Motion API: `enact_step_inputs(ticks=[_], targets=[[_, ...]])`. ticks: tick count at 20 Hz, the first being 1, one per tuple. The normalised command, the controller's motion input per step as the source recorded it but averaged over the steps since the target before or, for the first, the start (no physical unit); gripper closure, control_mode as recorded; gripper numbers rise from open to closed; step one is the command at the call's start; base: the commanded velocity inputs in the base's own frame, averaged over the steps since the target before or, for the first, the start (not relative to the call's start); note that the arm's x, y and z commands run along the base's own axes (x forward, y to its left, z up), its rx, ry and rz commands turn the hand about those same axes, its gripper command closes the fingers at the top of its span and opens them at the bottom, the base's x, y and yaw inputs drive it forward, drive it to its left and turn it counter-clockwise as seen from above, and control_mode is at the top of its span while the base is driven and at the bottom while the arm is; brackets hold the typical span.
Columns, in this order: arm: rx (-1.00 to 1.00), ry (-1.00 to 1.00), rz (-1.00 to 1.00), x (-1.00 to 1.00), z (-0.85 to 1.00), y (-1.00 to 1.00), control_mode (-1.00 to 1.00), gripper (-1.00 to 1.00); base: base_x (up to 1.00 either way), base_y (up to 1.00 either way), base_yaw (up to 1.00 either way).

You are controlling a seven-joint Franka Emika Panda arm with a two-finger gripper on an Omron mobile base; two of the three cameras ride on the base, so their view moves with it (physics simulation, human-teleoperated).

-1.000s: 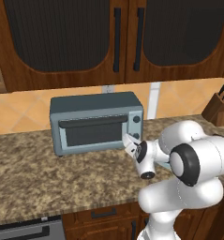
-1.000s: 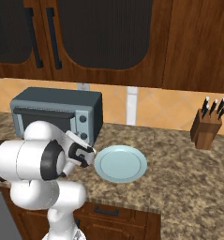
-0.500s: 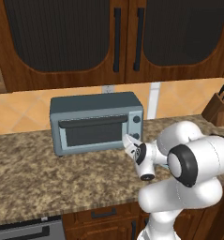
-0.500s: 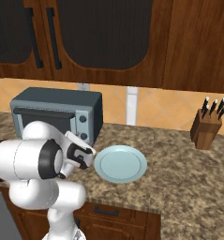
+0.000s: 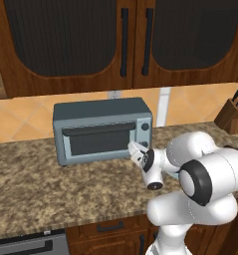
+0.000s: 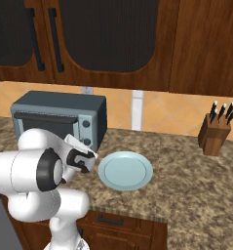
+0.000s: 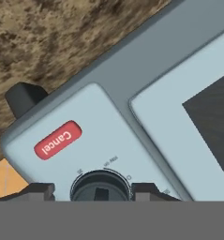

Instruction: Pick up the kebab skewer and baguette bread, and place them inside the toaster oven. Close the toaster oven door and start by setting the timer.

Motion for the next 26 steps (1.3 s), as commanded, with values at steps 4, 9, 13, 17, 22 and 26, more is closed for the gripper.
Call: enact_step_inputs(ticks=[4,9,13,17,22,26], targets=[[0.00,0.00,0.00,0.00,0.42,0.00,-1.00,1.00,0.00,0.00,0.00],[0.00,0.01,0.00,0.00,0.52,0.00,-1.00,1.00,0.00,0.00,0.00],[0.00,0.06,0.00,0.00,0.41,0.00,-1.00,1.00,0.00,0.00,0.00],[0.01,0.07,0.00,0.00,0.24,0.00,-1.00,1.00,0.00,0.00,0.00],[0.14,0.00,0.00,0.00,0.15,0.00,-1.00,1.00,0.00,0.00,0.00],[0.24,0.00,0.00,0.00,0.06,0.00,-1.00,1.00,0.00,0.00,0.00]])
